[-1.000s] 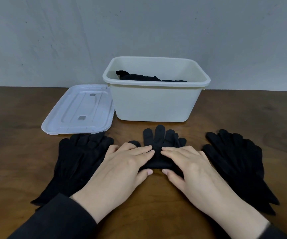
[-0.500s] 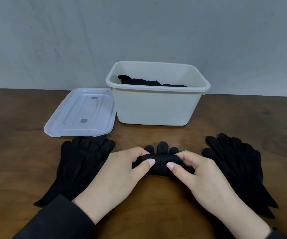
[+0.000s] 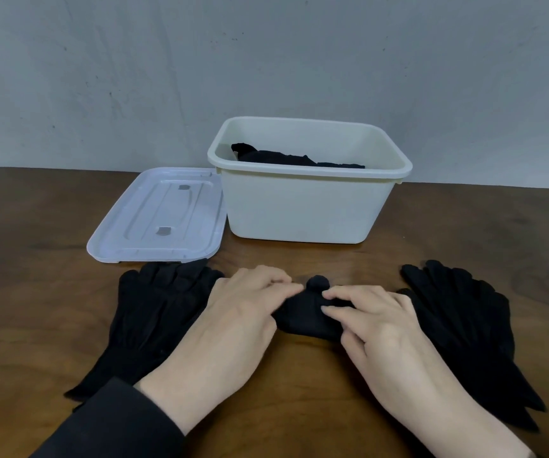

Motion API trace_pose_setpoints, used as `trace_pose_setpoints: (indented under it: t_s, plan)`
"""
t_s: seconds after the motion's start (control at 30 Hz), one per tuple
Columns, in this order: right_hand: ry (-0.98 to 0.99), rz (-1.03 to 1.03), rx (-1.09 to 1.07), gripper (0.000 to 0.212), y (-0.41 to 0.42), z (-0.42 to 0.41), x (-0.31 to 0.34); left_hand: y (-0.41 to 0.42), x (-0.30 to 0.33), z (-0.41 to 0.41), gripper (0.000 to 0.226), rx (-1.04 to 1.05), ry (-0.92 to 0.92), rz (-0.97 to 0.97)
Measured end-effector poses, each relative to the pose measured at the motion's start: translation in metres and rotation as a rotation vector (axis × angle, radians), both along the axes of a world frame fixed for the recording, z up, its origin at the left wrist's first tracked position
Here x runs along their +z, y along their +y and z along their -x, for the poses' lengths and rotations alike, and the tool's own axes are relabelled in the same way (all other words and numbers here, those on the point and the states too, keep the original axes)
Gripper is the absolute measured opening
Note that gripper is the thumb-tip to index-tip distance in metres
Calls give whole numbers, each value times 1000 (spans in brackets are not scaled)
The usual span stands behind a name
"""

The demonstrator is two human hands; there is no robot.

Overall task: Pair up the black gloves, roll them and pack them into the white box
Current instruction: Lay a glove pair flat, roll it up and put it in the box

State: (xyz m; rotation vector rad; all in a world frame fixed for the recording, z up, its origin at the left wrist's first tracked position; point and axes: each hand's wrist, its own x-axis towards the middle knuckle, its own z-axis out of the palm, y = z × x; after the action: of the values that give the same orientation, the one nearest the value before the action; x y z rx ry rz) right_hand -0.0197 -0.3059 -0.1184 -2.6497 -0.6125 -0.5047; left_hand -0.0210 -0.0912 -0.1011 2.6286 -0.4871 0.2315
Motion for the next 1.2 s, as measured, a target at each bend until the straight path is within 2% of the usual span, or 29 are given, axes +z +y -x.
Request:
trace_pose_setpoints:
  t_s: [0.1, 0.17, 0.23, 0.37, 0.43, 0.5, 0.57, 0.67, 0.73, 0.8, 0.97, 1.07, 1.2]
  plan:
    - [129, 48, 41, 39, -6, 5, 4, -4, -3, 3, 48, -133, 8, -101]
    - [153, 76, 41, 49, -7, 6, 5, -5, -8, 2, 55, -130, 6, -126]
    - [132, 69, 19, 46, -5, 4, 4, -5, -8, 1, 51, -105, 5, -103]
    - [144, -90, 23, 30, -5, 9, 7, -1, -1, 5, 35, -56, 78, 47]
    - [244, -231, 13, 30, -5, 13, 11, -1, 3, 7, 29, -11, 151, 154]
    - [293, -290, -22, 30, -2, 10, 12, -4, 4, 4, 24, 17, 191, 236]
    - [215, -236, -51, 29, 2, 4, 13, -7, 2, 1, 22, 58, 204, 282]
    - [-30, -16, -20, 25, 7, 2, 12, -9, -3, -5, 25, 125, 138, 231]
    - [-41, 100, 63, 31, 11, 3, 4, -8, -6, -7, 27, 143, 104, 190]
    - [19, 178, 112, 48, 15, 4, -4, -6, -7, -8, 28, 145, 89, 162]
    - [24, 174, 144, 63, 18, -3, -5, -8, -8, -5, 31, 136, 58, 170]
    - [28, 154, 145, 61, 17, 1, 3, -4, -3, -5, 32, 180, 69, 307]
    - [-29, 36, 64, 57, 0, 2, 31, 3, 8, -9, 15, 337, 29, 597]
